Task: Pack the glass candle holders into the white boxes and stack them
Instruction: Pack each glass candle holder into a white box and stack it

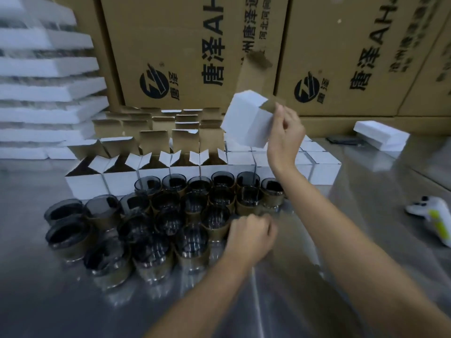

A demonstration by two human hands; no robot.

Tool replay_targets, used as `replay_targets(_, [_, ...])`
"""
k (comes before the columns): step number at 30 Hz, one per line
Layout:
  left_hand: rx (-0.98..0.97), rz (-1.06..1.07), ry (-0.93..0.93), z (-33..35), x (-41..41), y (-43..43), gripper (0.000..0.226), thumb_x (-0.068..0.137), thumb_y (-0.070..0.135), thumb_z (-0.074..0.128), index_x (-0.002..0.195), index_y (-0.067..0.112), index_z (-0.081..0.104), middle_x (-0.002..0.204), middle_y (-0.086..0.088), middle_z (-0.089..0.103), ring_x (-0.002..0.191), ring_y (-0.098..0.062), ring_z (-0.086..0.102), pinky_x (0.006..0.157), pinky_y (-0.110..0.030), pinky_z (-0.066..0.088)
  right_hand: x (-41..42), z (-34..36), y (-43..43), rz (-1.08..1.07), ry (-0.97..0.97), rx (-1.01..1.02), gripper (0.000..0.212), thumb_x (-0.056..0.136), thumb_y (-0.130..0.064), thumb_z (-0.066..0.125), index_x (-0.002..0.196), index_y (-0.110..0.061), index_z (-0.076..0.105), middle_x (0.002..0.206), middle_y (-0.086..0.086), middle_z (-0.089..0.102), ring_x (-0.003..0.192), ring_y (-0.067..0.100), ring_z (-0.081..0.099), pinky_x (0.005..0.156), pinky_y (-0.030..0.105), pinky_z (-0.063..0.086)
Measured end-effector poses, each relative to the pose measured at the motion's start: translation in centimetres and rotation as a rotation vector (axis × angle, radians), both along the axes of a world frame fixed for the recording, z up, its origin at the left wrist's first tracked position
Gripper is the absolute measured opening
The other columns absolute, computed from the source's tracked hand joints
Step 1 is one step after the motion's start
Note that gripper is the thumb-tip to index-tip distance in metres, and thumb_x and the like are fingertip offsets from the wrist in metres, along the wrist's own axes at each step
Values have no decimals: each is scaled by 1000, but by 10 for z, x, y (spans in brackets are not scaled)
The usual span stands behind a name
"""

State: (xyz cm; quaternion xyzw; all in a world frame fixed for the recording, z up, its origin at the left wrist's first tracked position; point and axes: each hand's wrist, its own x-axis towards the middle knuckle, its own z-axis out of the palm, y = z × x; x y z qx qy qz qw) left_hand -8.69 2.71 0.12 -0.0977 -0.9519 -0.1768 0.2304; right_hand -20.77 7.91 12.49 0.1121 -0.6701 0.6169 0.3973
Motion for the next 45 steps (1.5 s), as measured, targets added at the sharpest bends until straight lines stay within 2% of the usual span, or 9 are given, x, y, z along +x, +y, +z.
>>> replay_targets(3, [154, -48, 79, 2, 20, -3, 31, 96, 28, 46, 76, 10, 60, 76, -16, 68, 71, -38, 64, 62, -43, 50, 58, -25, 17, 74, -49, -96, 27, 98, -15, 53, 93, 2, 73, 96, 3, 69, 82, -12, 55, 76, 5, 40])
replay_targets(6, [320, -64, 223, 2, 42, -8, 32, 91, 21, 54, 61, 9, 52, 55, -10, 57, 51, -33, 55, 47, -36, 43, 92, -52, 34, 129, -145, -162, 27, 93, -9, 59, 117, -5, 69, 92, -24, 64, 79, -15, 57, 75, 4, 41])
replay_targets(10, [502, -80, 382, -1, 60, -22, 34, 92, 23, 46, 61, 10, 45, 52, 3, 39, 45, -18, 38, 46, -30, 31, 117, -85, 51, 63, -135, -120, 24, 92, -5, 62, 114, 0, 69, 96, -6, 65, 81, -12, 56, 78, 12, 43])
replay_targets(16, [771, -126, 287, -2, 65, -24, 30, 94, 38, 44, 72, 17, 41, 63, 9, 42, 58, -5, 39, 56, -16, 30, 140, -102, 51, 6, 62, 75, 16, 87, 0, 67, 100, 2, 74, 86, 1, 64, 72, 5, 55, 67, 25, 49])
replay_targets(22, [786, -160, 193, -3, 63, -27, 23, 89, 47, 49, 82, 28, 37, 69, 8, 42, 60, -2, 41, 57, -13, 35, 141, -102, 57, 5, 15, 188, 14, 87, -6, 67, 97, -6, 76, 82, 3, 64, 67, 23, 60, 65, 42, 52])
replay_targets(32, [698, -80, 120, -6, 60, -23, 26, 97, 24, 54, 117, 10, 43, 75, 6, 41, 66, -3, 42, 62, -13, 36, 129, -104, 65, 1, -197, 237, 19, 87, -11, 57, 94, -16, 75, 75, -7, 66, 66, 8, 57, 69, 29, 48])
replay_targets(39, [638, -46, 93, -6, 63, -23, 36, 101, 22, 44, 134, 7, 38, 76, 8, 45, 76, 0, 49, 66, -8, 37, 117, -113, 72, 142, -486, 64, 14, 82, -15, 61, 69, -17, 61, 63, 1, 62, 62, 20, 60, 71, 53, 57])
replay_targets(41, [640, -35, 88, -5, 63, -23, 40, 101, 20, 43, 138, 6, 35, 76, 8, 46, 78, 2, 50, 65, -6, 37, 116, -119, 72, 183, -584, 30, 29, 86, -19, 62, 62, -16, 47, 60, 7, 58, 53, 20, 59, 65, 50, 55])
replay_targets(45, [632, -19, 82, -5, 64, -26, 53, 101, 19, 43, 148, 5, 22, 77, 10, 49, 76, 5, 53, 64, -5, 38, 113, -123, 72, 299, -577, 70, 39, 93, -15, 58, 60, -15, 37, 43, -1, 52, 35, 11, 49, 39, 22, 37])
